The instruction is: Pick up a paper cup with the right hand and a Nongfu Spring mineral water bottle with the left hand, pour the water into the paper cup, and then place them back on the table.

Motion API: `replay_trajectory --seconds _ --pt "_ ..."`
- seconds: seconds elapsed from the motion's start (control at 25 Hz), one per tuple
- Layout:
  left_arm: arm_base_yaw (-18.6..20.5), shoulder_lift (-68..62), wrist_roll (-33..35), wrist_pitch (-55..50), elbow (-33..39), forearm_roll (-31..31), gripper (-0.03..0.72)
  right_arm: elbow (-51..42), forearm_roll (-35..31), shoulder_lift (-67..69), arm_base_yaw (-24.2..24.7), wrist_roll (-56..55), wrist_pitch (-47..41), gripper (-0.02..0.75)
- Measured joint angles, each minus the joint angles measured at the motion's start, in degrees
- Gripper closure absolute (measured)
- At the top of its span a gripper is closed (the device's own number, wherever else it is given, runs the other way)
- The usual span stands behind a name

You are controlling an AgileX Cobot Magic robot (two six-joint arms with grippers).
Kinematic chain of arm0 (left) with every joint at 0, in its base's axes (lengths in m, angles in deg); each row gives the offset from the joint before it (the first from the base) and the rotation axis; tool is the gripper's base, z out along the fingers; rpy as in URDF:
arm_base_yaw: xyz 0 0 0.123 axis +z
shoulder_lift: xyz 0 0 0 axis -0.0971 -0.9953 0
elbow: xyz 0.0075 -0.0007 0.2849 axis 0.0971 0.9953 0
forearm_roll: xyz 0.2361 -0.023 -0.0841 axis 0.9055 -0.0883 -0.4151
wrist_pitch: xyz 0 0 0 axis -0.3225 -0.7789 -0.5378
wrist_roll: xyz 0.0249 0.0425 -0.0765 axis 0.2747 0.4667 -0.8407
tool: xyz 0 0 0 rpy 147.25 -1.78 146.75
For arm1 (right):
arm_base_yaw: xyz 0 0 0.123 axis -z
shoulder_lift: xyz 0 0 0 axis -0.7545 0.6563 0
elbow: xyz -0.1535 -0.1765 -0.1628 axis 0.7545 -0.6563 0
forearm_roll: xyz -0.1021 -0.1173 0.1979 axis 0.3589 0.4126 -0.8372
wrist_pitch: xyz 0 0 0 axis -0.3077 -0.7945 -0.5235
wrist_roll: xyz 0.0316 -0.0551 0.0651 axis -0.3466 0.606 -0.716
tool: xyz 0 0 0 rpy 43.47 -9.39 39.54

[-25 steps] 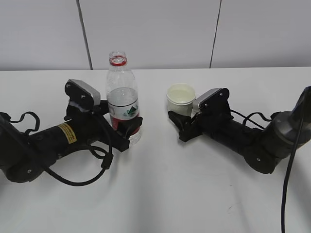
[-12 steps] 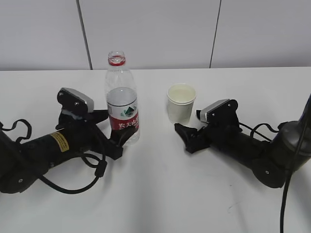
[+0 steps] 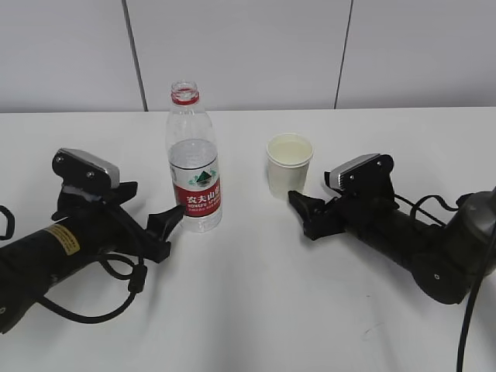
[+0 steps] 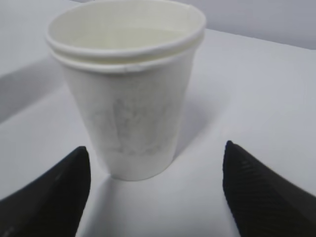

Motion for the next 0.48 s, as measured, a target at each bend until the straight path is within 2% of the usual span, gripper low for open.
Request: replay_trajectory --seconds 0.16,0.28,0.48 --pt "0.1 0.6 2.8 0.2 1.7 -6.5 0.115 -0.3 -4.6 0.0 0.0 0.4 0.0 0.129" --pt "1.1 0.9 3.8 0.7 1.8 -9.0 0.115 -0.3 -9.4 0.0 0.1 1.7 0.0 0.139" --pt "5.8 1.0 4.2 1.2 1.8 -12.0 0.115 -0.3 -15.7 0.0 3.0 2.4 0.0 0.148"
